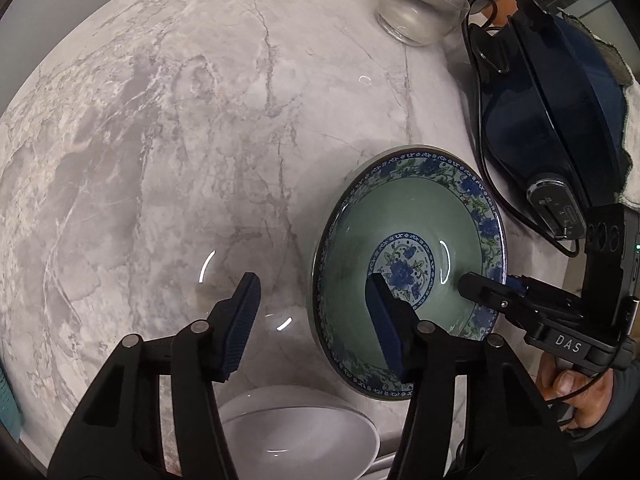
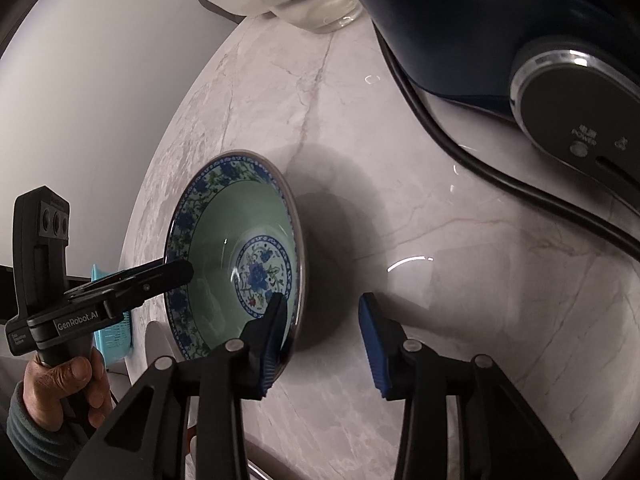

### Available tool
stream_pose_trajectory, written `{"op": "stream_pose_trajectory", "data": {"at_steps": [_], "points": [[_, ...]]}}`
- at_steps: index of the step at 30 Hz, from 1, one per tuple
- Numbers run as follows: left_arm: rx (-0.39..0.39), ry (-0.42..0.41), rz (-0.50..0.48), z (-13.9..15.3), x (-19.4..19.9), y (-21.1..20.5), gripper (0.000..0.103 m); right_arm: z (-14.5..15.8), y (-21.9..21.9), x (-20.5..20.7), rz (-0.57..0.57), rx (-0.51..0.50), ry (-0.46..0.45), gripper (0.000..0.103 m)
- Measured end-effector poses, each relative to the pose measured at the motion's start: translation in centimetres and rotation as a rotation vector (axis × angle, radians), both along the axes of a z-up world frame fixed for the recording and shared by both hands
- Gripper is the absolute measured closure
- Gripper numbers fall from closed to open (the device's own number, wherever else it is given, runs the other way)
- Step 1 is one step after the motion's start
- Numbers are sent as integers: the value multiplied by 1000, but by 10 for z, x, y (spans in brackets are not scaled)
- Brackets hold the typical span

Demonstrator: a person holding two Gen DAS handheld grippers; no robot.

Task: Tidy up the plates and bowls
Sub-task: 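Reach both grippers to the blue-and-white patterned bowl and grasp its rim, then lift the patterned bowl and set it down beside the rice cooker, opening both grippers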

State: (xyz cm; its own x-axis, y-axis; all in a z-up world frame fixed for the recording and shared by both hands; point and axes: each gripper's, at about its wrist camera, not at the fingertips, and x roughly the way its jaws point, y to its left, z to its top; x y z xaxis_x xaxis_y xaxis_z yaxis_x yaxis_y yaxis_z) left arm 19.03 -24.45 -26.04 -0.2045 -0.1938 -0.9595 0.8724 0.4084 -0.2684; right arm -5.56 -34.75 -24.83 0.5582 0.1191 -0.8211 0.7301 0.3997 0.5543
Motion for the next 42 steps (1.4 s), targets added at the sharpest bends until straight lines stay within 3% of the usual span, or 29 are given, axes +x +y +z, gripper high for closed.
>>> {"op": "stream_pose_trajectory", "data": {"at_steps": [2,5,9,14,35,42], "points": [[1,15,-4,-3,-3,-2,69,-1,0,1,-4,0,-2,63],[14,18,0,-6,-6,-3,82,-2,-1,2,-4,6,-14,71],[23,33,-1,-10,-12,-1,87,0,-1,8,23,0,-38,89],[24,24,25,-6,-14,3,92,2,0,14,45,-8,-31,90],[-29,81,93,27,-44,31,92,24,1,0,106,-78,-14,92],[-42,115,115,40,-75,51,92,35,1,-11,144,-92,-14,92]]}}
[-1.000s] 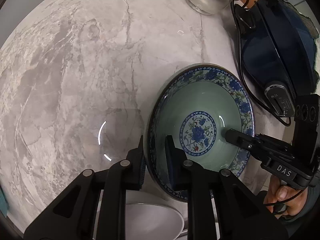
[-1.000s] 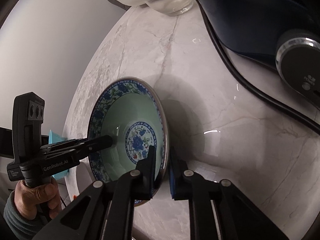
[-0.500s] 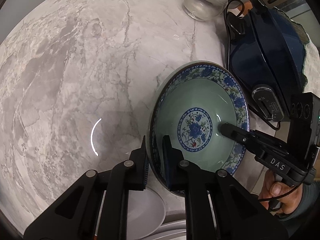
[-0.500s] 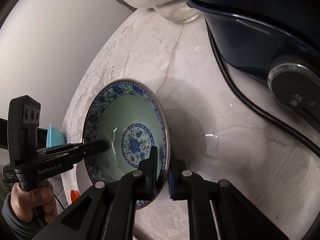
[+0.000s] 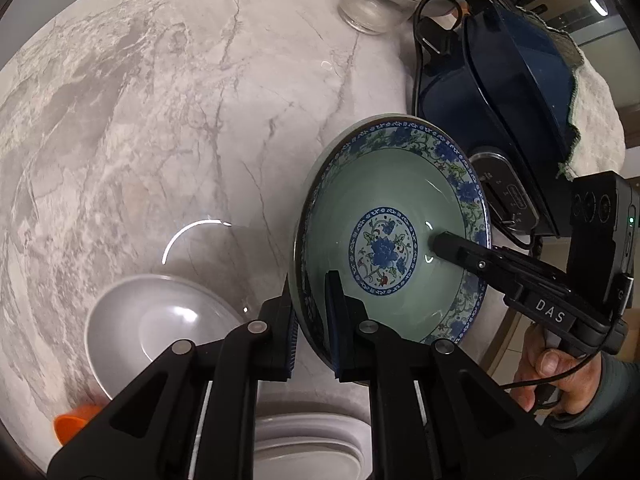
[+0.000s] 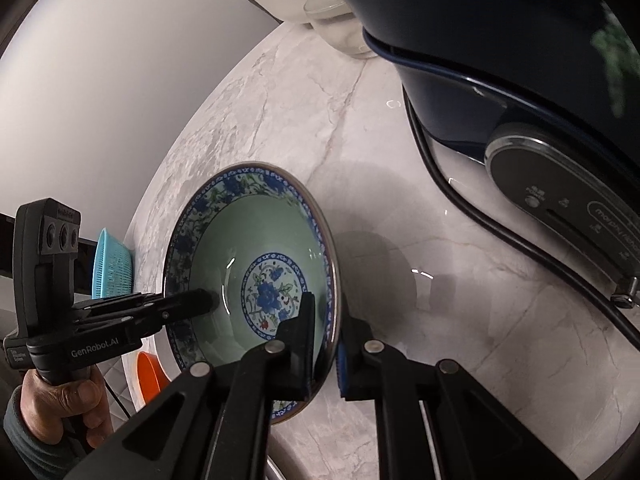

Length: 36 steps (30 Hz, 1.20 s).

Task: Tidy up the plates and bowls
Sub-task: 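Lift the patterned bowl and set it down beside the rice cooker, opening both grippers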

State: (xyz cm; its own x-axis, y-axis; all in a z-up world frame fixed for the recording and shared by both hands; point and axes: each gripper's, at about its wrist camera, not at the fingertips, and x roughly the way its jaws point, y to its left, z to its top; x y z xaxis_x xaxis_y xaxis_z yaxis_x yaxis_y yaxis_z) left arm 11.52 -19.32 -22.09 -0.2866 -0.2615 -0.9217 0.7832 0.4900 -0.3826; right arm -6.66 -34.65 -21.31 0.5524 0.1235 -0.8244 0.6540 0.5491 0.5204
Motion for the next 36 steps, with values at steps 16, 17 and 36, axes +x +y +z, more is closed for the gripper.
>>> {"op": "stream_pose_trajectory", "data": {"at_steps": [16,17,36], "points": [[8,77,4,-12,-109,35,91,-11,16,-83,39,56,86,93],[13,74,-3,-14,-114,34,91,-13,17,-87,38,57,91,93],[34,15,4,-38,-127,27,90,-39,14,-102,46,69,124,92]]}}
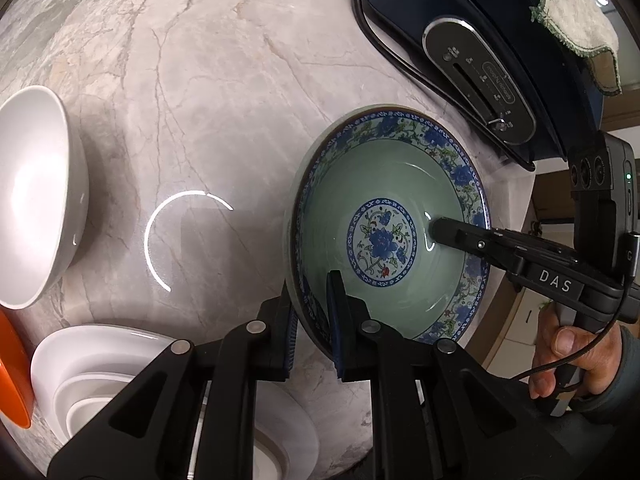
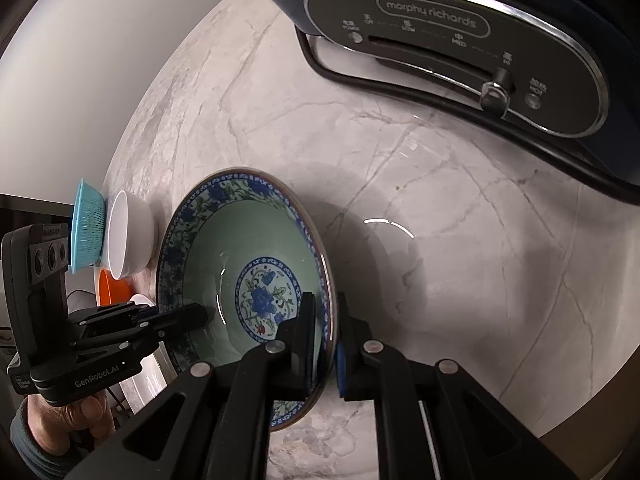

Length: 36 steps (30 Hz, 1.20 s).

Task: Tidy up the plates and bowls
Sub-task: 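Lift the patterned bowl and set it down beside the rice cooker, opening both grippers, then reach both grippers to the white bowl and grasp its rim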

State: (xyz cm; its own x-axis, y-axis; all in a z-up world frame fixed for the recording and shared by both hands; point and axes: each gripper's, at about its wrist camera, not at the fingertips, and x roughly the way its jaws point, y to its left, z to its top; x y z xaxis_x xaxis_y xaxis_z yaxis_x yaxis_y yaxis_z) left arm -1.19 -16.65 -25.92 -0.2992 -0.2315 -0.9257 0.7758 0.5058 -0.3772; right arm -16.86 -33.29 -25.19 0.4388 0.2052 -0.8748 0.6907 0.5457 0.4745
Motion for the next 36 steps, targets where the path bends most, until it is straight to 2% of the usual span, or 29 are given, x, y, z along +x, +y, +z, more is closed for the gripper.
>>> {"op": "stream_pose_trajectory", "data": {"at_steps": [1,3,4,5,6,8,9,12,15,19,21,24,26,28,31,33,36], "points": [[-9,-4,13,1,0,1,84,-1,0,0,0,4,1,89],[-34,-21,49,6,3,6,55,-1,-1,-1,-5,9,1,89],[-50,-25,68,9,4,9,28,0,-1,-2,-8,1,-1,87],[-59,-29,82,12,6,11,20,2,-1,-2,-11,-12,-3,82],[-62,-33,94,15,7,13,20,4,-1,-5,-13,-26,-8,70],[-66,-43,114,23,8,20,20,9,-1,-8,-19,-57,-13,54],[-76,-51,130,30,9,25,20,12,-2,-10,-24,-68,-19,51],[-147,-36,203,60,16,51,20,24,-2,-18,-24,-105,-30,51],[-221,-31,297,88,42,90,20,47,4,-24,4,-173,-33,51],[-229,-146,446,117,105,150,20,87,17,-9,77,-240,-115,49],[-200,-194,511,127,138,176,20,105,27,15,144,-253,-181,43],[-177,-217,518,136,169,192,20,122,47,64,263,-219,-263,40],[-172,-211,499,134,182,194,20,125,62,99,336,-202,-275,40],[-165,-175,453,124,188,184,20,120,68,135,377,-168,-249,40],[-114,-129,395,92,183,158,22,100,71,176,378,-95,-200,41],[-100,-102,352,76,178,145,22,83,75,195,374,-64,-160,48],[-64,-91,307,52,174,129,28,63,79,207,375,-40,-124,52]]}}
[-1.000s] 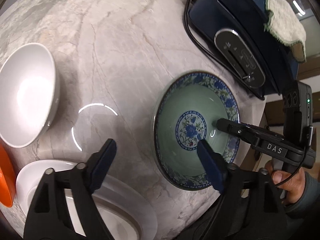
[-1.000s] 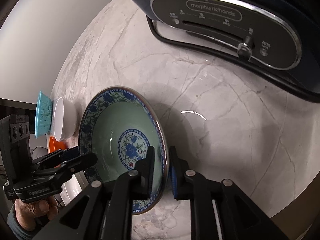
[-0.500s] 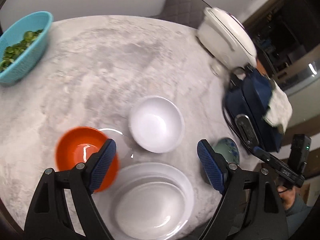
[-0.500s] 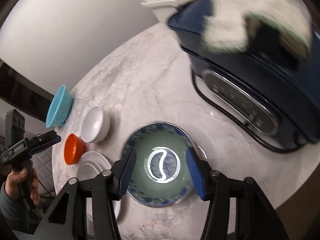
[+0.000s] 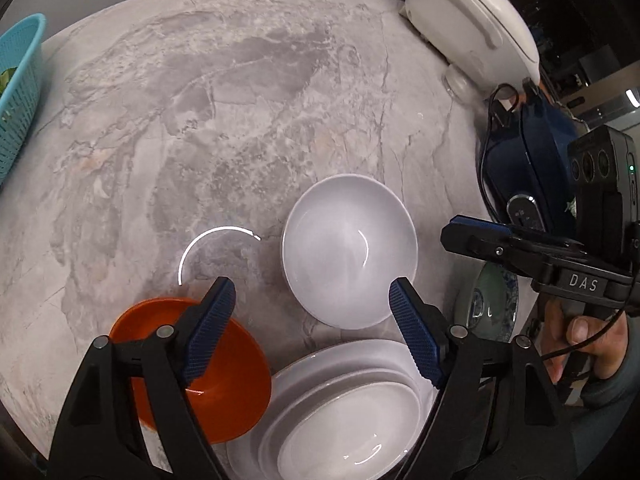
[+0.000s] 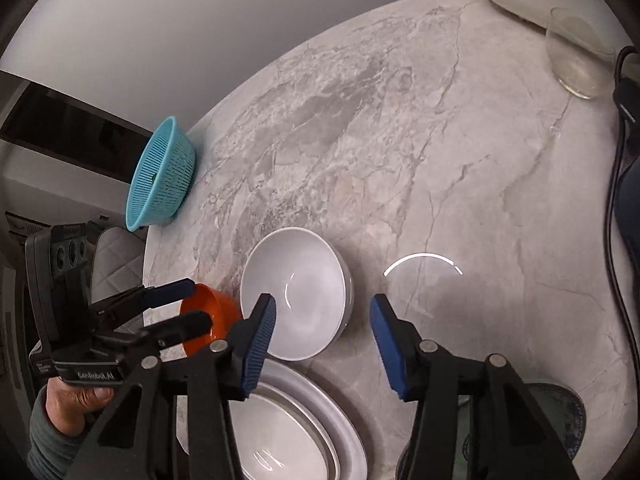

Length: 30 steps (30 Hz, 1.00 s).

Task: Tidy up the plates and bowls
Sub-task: 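Reach both grippers to the white bowl and grasp its rim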

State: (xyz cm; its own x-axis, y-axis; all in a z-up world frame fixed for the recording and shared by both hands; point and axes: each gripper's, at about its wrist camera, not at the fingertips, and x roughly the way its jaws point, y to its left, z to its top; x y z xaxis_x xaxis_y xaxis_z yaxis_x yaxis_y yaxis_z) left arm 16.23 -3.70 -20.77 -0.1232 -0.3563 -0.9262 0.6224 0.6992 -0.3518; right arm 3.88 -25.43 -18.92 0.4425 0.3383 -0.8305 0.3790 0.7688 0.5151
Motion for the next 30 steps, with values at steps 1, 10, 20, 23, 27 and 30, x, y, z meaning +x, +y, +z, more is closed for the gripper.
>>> {"op": "stream_pose_trajectory", "data": {"at_steps": [1,10,20,23,27,30], "points": [[9,2,-11,-5,1,-4,29,-7,0,2,-7,0,21,54],[68,18,-51,-41,18,-25,31,-44,-3,8,-39,49,86,61],[79,41,-55,-64,23,-34,55,-65,-4,21,-35,87,119,61],[89,55,-53,-70,25,-36,56,-68,-4,23,-26,85,126,64],[102,50,-57,-76,24,-39,72,-71,-4,23,-19,85,137,75],[104,52,-39,-78,25,-39,78,-72,-3,24,-16,92,134,85]]}}
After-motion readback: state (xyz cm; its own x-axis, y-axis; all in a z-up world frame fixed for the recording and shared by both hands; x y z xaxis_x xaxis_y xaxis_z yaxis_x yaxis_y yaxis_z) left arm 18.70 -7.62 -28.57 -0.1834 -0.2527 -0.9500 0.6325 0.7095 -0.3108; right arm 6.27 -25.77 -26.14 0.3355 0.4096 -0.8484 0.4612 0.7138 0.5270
